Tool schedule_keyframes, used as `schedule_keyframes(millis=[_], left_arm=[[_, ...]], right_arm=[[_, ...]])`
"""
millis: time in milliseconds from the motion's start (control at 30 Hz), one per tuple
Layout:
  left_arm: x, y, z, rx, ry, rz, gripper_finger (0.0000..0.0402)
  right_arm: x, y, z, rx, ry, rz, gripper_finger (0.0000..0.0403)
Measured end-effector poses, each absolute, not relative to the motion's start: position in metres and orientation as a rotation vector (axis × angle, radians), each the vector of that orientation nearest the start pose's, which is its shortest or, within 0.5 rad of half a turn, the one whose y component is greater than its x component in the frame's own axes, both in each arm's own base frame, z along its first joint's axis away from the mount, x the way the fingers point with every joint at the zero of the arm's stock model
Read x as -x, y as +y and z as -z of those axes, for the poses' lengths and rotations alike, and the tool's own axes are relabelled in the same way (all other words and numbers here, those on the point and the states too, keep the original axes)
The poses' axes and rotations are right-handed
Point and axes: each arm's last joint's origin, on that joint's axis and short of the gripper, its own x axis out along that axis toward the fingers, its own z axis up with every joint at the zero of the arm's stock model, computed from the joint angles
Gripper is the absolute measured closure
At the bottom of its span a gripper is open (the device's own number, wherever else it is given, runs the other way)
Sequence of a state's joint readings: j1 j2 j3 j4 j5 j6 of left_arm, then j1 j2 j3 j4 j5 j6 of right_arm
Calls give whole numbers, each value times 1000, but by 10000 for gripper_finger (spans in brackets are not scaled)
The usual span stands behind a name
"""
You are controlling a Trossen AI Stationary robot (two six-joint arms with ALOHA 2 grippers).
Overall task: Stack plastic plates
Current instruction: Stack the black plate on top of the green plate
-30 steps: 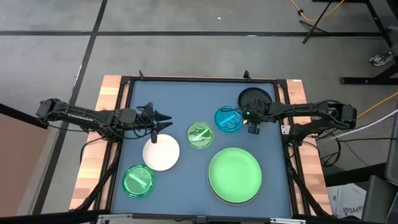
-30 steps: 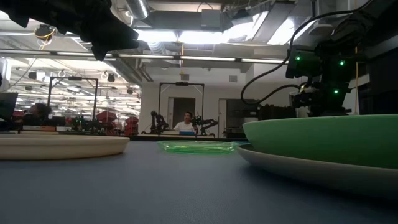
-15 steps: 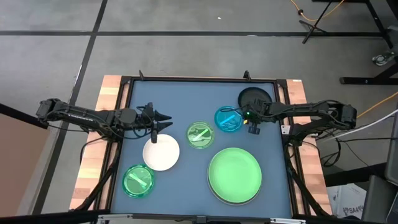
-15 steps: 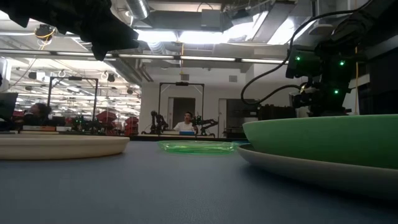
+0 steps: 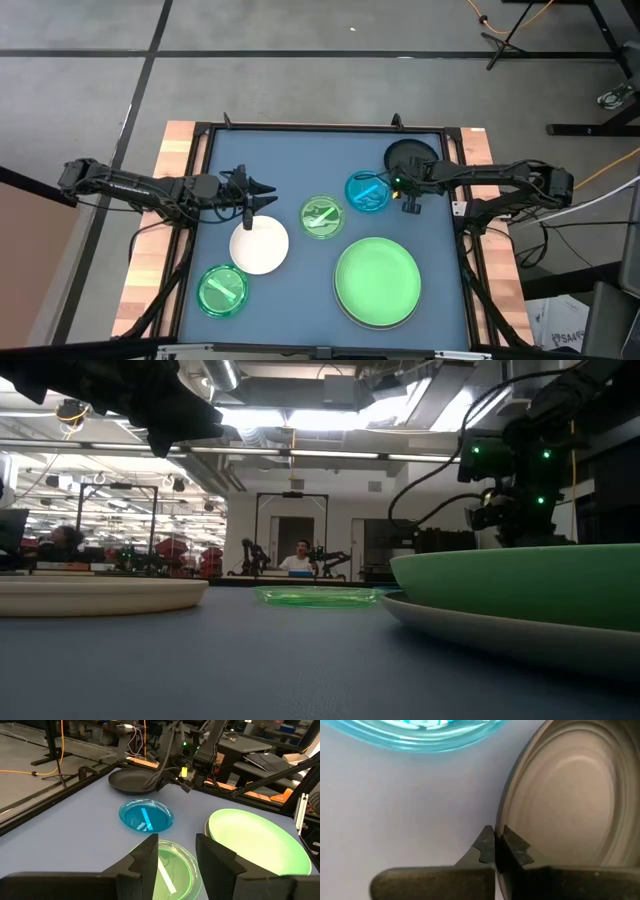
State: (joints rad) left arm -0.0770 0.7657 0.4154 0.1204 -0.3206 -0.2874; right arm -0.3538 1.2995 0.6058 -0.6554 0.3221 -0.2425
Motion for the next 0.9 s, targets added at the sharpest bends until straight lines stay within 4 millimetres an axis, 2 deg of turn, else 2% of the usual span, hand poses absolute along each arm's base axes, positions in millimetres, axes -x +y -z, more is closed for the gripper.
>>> schedule_keyframes(millis=[400, 667, 800, 900], left_arm=[[-173, -4, -237, 239, 190, -273, 277], [-173, -4, -236, 238, 197, -274, 277], [-173, -4, -236, 238, 197, -274, 277], [-173, -4, -236, 237, 197, -274, 277]], right_arm=[[-208, -87, -210, 274, 1349, 390, 403], [-224, -90, -243, 320, 1230, 282, 403], [-230, -82, -248, 346, 1200, 215, 403], [-235, -68, -249, 396, 1183, 151, 403]])
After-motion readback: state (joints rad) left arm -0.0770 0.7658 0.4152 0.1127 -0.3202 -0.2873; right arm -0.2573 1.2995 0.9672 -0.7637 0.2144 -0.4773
